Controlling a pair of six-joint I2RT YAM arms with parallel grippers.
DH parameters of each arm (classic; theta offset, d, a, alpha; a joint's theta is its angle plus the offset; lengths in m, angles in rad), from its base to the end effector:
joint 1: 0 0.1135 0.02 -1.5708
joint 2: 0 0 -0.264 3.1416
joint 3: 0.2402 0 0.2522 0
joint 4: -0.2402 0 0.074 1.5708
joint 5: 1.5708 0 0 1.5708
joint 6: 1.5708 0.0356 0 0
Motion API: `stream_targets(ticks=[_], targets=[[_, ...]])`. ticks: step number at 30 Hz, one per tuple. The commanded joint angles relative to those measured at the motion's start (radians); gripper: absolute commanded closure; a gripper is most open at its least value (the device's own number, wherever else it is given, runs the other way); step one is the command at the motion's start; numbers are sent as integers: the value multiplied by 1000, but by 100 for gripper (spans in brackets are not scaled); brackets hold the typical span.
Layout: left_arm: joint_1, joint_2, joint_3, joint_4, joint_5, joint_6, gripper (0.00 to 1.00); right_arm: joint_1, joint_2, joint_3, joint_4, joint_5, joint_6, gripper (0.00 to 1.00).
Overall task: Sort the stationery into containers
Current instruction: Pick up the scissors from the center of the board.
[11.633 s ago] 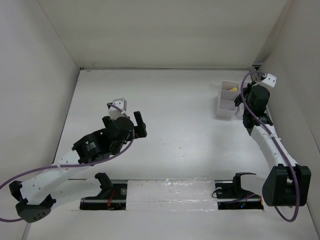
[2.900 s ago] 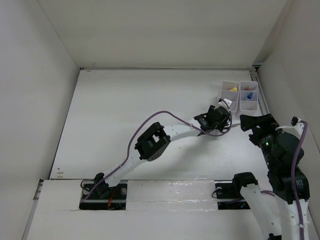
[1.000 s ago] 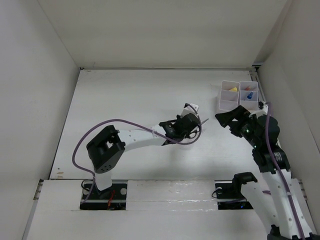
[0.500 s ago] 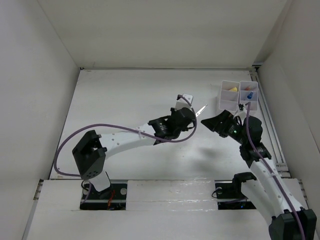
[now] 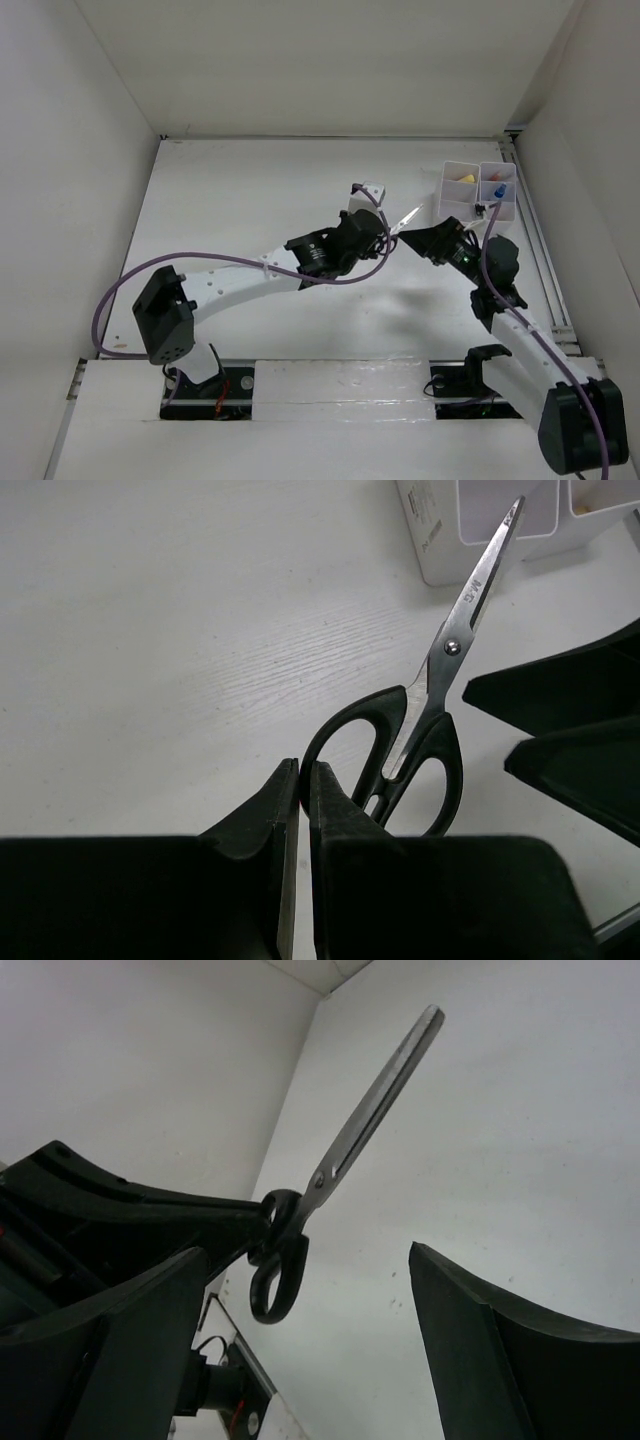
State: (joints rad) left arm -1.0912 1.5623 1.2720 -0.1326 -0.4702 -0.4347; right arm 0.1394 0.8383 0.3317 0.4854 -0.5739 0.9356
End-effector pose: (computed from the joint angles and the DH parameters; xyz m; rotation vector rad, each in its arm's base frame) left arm 0.1832 -0.3173 0.3215 0.3447 1.9539 -0.5366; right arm 0.1861 0.0456 0.2412 0.2036 1.7341 1.2660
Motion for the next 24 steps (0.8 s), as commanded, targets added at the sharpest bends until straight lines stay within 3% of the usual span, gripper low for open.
stream_targets(ticks=[1,6,10,11,12,17,21,24], targets=[[2,-62,23,42,34,10,100,11,51,0,209,3,28,14],[2,-71,13,53,54,19,100,11,195,21,359,3,52,25],[2,-71,4,53,54,19,100,11,260,39,445,-21,103,53],[2,-71,4,53,54,19,100,11,260,40,458,-32,103,68],[2,-71,4,53,54,19,100,11,274,40,472,-32,117,74],[2,-53,-17,53,54,19,100,11,262,40,495,-44,127,78],[2,-32,-17,62,54,19,100,11,240,40,467,-44,106,100],[2,-22,-8,62,67,19,100,11,229,49,443,-44,79,100]])
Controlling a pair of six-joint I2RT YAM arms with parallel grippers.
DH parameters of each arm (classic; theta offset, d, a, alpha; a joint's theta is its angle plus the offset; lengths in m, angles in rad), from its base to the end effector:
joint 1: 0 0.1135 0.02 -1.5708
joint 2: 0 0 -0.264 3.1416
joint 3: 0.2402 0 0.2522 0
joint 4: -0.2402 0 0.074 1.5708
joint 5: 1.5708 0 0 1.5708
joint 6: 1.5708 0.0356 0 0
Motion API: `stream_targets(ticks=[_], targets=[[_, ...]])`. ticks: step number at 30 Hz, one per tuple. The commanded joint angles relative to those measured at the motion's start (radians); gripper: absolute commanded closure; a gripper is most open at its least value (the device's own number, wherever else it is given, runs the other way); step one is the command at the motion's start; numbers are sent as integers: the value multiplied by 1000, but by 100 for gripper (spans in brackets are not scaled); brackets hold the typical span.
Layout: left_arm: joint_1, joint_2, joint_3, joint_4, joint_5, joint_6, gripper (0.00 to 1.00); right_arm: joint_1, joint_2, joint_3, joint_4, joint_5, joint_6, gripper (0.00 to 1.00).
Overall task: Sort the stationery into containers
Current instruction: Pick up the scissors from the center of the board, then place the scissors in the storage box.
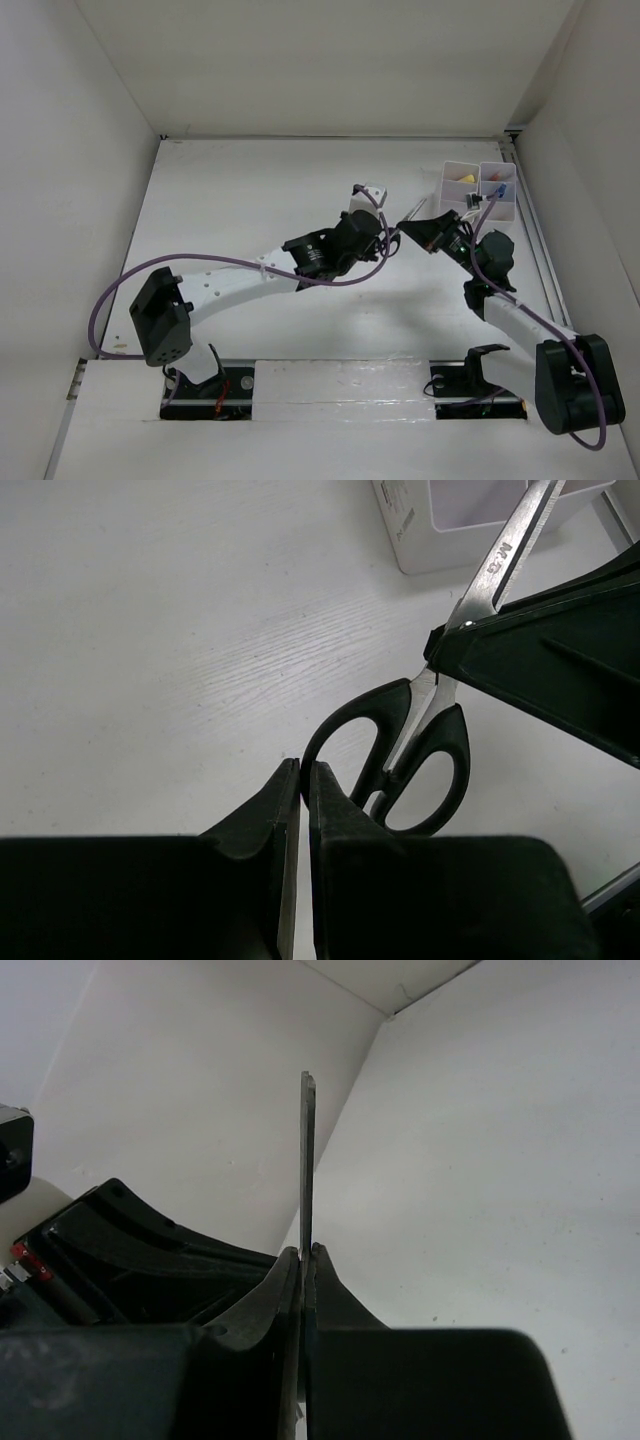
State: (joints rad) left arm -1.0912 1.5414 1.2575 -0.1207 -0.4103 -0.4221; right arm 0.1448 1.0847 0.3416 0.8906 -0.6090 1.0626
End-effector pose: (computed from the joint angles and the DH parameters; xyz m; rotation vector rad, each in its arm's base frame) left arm 0.1797 -0.3148 0.3244 0.3913 1.9485 -0.5937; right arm 0.2145 0.0519 0.2405 0.1764 1.6056 1.3917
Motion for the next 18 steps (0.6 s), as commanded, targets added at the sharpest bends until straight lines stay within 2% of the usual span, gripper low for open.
stream_targets(ticks=[1,3,4,5,6,9,13,14,17,18], targets=[[2,11,25,50,7,6,100,6,-26,51,12,-9,-79,100],[2,11,43,20,-7,16,100,6,-49,79,-39,-9,-128,100],[2,20,52,6,-7,16,95,6,-60,94,-80,3,-163,100],[2,20,63,-5,-18,16,62,6,-72,129,-128,20,-203,100],[2,20,63,-17,-18,16,42,6,-81,148,-172,38,-287,100],[2,-30,54,-29,-45,6,0,6,-91,212,-309,136,-380,100],[2,-96,54,-106,-117,-43,0,-14,-82,298,-496,328,-496,100],[2,-125,54,-132,-158,-58,0,-14,-82,312,-568,425,-497,100],[2,-176,43,-235,-231,-131,0,-14,-95,332,-626,535,-507,100],[2,-208,43,-267,-246,-153,0,-14,-95,342,-656,643,-507,100]])
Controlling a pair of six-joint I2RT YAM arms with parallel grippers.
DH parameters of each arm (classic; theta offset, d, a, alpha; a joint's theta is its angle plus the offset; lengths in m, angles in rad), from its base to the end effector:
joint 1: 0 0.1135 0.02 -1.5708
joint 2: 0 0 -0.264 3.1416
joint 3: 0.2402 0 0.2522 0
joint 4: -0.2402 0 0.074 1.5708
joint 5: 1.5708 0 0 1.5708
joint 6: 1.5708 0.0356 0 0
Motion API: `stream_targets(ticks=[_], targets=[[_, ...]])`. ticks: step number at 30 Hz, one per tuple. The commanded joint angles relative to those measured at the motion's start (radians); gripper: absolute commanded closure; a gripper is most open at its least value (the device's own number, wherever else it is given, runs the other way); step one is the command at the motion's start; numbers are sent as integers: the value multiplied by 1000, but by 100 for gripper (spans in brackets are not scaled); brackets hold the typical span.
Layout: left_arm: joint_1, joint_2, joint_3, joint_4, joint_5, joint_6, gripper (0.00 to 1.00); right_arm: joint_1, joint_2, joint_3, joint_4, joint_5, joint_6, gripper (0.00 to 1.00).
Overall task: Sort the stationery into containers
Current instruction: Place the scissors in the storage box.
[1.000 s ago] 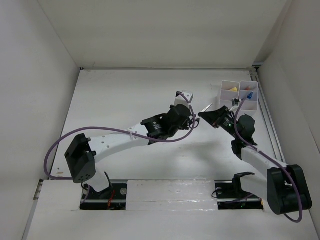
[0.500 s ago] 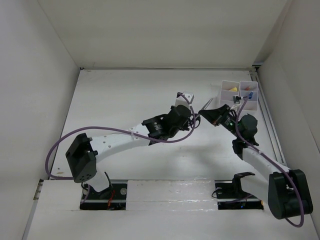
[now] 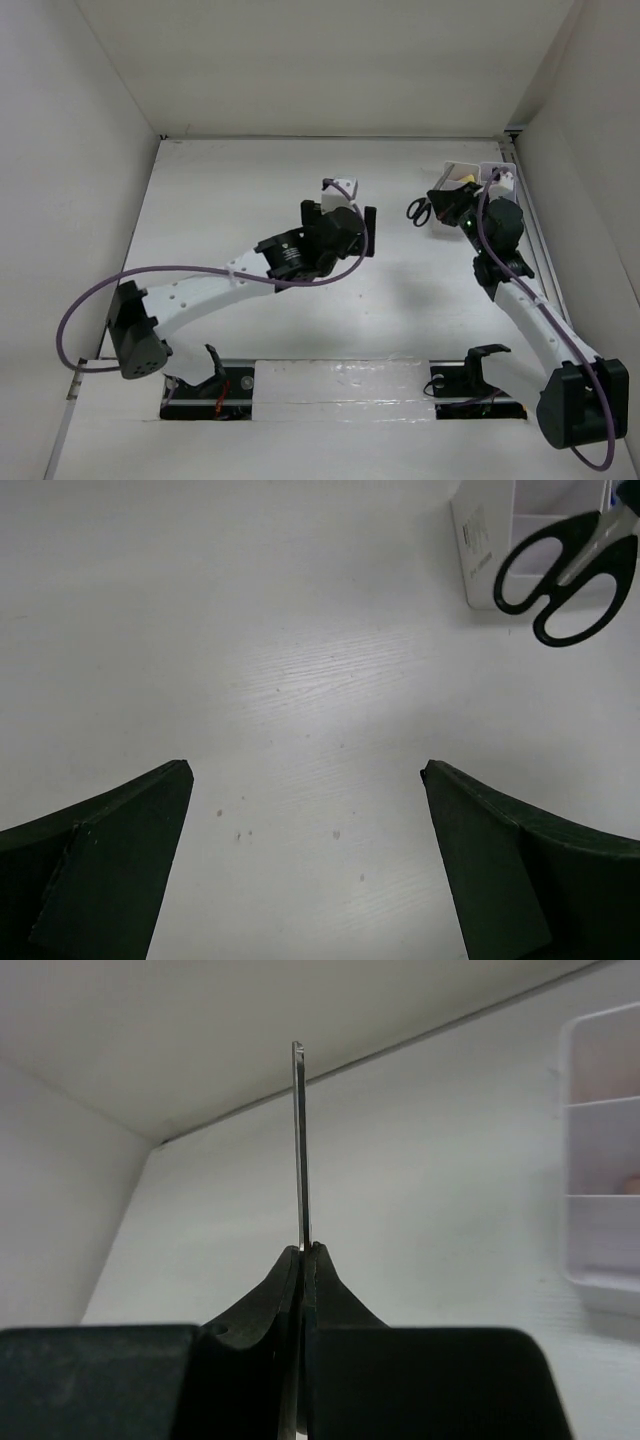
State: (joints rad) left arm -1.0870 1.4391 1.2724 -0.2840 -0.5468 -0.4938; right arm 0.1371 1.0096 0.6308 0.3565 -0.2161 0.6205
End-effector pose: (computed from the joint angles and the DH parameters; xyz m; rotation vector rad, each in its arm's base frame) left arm 0.1703 -0.2843 0.3483 0.2425 1.9689 -0.4851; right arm 0.2347 0.0401 0.2997 0.2231 1.6301 0.7566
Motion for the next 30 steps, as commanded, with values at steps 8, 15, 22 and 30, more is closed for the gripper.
stream_targets(ticks=[8,15,22,30], targets=[[-2,-262,30,-452,-193,-284,0,-7,44,217,-451,852,103,100],[35,-417,-103,-477,-182,-284,0,2,243,468,-746,1167,315,100],[35,-459,-150,-501,-197,-293,0,2,468,655,-992,1221,536,100],[35,-488,-185,-492,-197,-304,0,24,589,716,-1102,1247,679,100]])
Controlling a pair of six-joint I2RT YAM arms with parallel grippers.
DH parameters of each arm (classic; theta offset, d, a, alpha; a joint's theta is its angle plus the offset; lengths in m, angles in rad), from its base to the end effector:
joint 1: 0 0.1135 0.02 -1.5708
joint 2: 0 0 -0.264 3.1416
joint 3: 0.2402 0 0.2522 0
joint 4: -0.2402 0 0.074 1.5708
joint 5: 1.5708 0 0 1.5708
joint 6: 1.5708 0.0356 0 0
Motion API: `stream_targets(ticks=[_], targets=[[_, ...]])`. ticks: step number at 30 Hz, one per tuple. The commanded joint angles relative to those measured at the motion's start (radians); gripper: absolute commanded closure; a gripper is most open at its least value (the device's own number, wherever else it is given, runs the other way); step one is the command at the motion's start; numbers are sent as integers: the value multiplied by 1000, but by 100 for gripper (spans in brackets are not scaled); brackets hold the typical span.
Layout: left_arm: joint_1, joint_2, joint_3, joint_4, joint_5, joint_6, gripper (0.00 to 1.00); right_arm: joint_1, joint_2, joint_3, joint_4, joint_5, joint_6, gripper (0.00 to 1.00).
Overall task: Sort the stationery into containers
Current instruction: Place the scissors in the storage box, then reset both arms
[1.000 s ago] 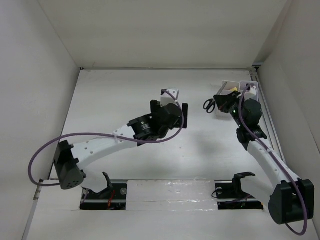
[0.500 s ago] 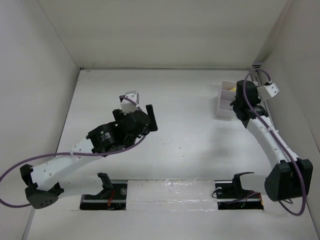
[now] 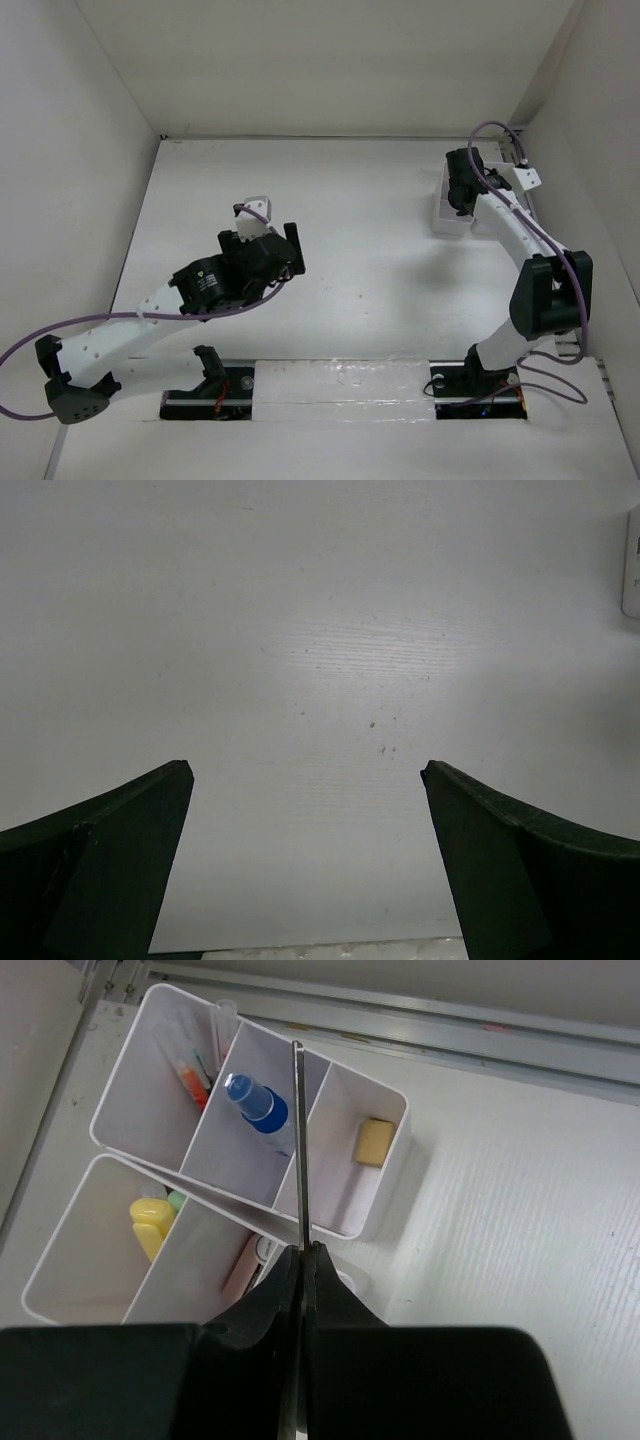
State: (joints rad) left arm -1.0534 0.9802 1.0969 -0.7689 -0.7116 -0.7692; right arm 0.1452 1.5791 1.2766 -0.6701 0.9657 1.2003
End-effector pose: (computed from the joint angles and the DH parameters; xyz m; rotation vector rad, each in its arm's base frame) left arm 0.1140 -0.1532 0.3596 -0.0819 2.0632 -0.3314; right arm 0.3278 0.0183 0.2839 1.3275 1.6157 -0.4498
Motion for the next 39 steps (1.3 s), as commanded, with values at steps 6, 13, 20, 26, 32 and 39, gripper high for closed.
stream_targets(ticks=[6,13,20,26,32,39], targets=[[1,-29,-19,11,-12,-10,0,16,55,82,-63,74,108,100],[1,-38,-28,29,6,8,0,16,101,116,-42,84,108,100],[1,-48,-28,39,17,18,0,16,160,136,-42,84,108,100],[1,-48,-37,48,26,36,0,16,200,173,-51,84,108,97],[1,-48,-37,57,35,36,0,28,163,125,15,93,71,38],[1,-48,-37,66,44,45,0,112,29,83,133,114,-54,16]])
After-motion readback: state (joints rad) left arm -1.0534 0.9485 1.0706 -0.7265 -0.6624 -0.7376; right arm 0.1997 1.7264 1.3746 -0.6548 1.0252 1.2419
